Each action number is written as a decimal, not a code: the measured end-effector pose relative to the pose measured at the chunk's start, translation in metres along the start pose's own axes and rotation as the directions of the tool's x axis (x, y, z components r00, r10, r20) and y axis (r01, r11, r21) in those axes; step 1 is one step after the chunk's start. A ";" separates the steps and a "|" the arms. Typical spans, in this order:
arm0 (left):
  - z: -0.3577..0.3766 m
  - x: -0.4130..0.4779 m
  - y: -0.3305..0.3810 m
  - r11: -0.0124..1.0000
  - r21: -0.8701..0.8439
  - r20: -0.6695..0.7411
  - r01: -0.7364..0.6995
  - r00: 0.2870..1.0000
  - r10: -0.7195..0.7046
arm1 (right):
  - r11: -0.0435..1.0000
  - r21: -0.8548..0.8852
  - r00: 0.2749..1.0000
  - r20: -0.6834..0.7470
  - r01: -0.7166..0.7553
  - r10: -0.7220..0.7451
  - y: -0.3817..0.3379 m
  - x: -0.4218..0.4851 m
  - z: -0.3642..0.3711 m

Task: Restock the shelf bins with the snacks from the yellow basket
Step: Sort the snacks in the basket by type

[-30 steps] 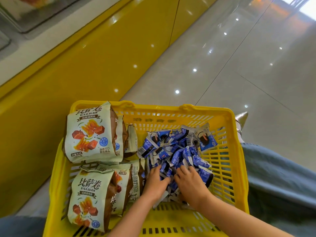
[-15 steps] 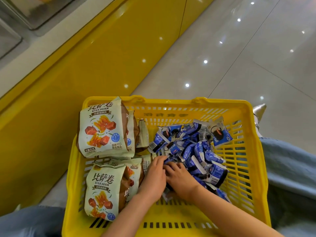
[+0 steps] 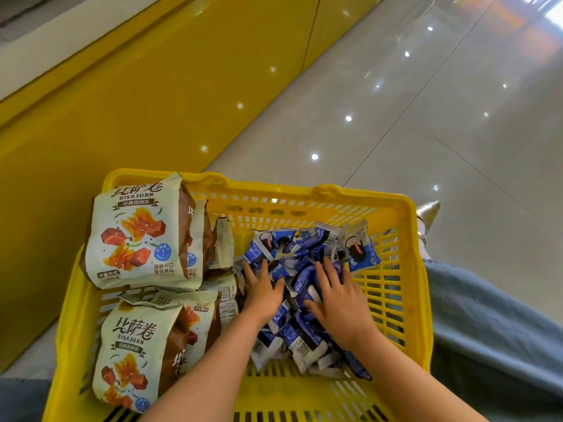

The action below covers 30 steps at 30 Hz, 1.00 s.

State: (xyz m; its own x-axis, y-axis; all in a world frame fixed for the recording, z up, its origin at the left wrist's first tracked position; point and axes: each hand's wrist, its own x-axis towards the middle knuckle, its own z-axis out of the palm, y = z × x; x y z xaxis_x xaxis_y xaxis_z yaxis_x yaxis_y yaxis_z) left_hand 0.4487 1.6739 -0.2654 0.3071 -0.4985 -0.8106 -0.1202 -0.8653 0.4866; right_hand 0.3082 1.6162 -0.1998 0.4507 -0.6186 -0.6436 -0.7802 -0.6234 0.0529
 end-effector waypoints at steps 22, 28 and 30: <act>-0.030 0.035 0.021 0.994 0.099 0.042 -0.047 0.998 0.043 | 0.962 -0.164 0.943 -0.219 0.217 -0.250 0.005 0.066 -0.043; -0.036 0.000 0.043 0.906 0.342 0.027 -0.250 0.966 0.256 | 0.920 0.157 0.903 -0.305 0.360 -0.301 0.003 0.045 -0.047; -0.042 -0.026 0.045 0.859 0.330 -0.023 -0.392 0.906 0.422 | 0.877 0.287 0.888 -0.373 0.386 -0.268 -0.005 0.028 -0.048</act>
State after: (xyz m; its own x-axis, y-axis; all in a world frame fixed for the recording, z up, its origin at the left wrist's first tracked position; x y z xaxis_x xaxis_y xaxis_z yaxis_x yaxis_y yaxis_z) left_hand 0.4745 1.6503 -0.2086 0.2494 -0.8160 -0.5215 -0.5350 -0.5650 0.6282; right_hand 0.3462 1.5789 -0.1816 0.7715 -0.5607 -0.3007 -0.6349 -0.6478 -0.4211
